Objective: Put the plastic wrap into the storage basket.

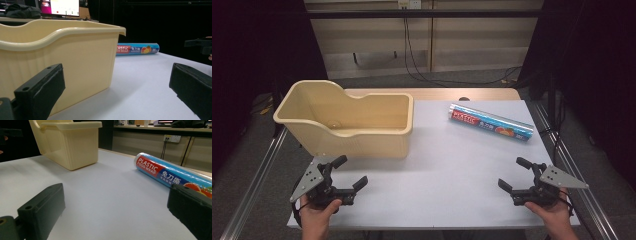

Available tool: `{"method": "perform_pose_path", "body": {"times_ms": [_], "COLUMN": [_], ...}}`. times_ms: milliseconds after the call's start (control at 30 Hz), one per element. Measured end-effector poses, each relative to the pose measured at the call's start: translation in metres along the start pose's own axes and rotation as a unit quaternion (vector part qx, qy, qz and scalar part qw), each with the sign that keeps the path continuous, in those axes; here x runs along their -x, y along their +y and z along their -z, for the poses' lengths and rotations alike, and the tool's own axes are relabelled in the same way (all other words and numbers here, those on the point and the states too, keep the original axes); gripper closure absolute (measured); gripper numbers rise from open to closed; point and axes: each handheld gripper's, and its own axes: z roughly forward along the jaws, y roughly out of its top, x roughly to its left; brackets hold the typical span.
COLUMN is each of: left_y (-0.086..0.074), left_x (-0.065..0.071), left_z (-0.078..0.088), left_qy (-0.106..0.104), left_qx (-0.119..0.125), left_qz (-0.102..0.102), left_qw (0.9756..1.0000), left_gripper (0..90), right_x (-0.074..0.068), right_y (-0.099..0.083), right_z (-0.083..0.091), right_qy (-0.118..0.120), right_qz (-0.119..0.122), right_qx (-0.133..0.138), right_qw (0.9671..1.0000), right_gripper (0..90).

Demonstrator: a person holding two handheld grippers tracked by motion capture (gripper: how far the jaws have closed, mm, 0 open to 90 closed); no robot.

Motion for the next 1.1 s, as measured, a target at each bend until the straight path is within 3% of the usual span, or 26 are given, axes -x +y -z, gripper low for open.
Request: {"method": "perform_pose_path", "body": {"times_ms": [533,933,1100], "left_y": [0.001,0.0,-0.001], "left_x": [0.002,0.001,0.001], "left_z": [-0.001,-0.003,-0.003], "left_qy": [-0.005,-0.012,-0.013], "left_qx": [-0.007,-0.011,-0.015], "left_qz": [-0.005,-0.007,-0.007], "left_qw": [0.9999,0.9998,0.9998], "left_gripper": [0.0,0.0,0.0], "right_x": [-0.005,-0.009,0.002], "right_y": [0.01,0.033,0.048], "right_z": [-0.013,-0.054,-0.075], "right_qy": [0.005,0.003,0.002], "right_qz": [0.009,0.021,0.01], "right_qx": [-0.012,-0.039,-0.056], "right_qw": [0.9999,0.999,0.9984], "right_gripper": [1.0,0.6,0.6]}}
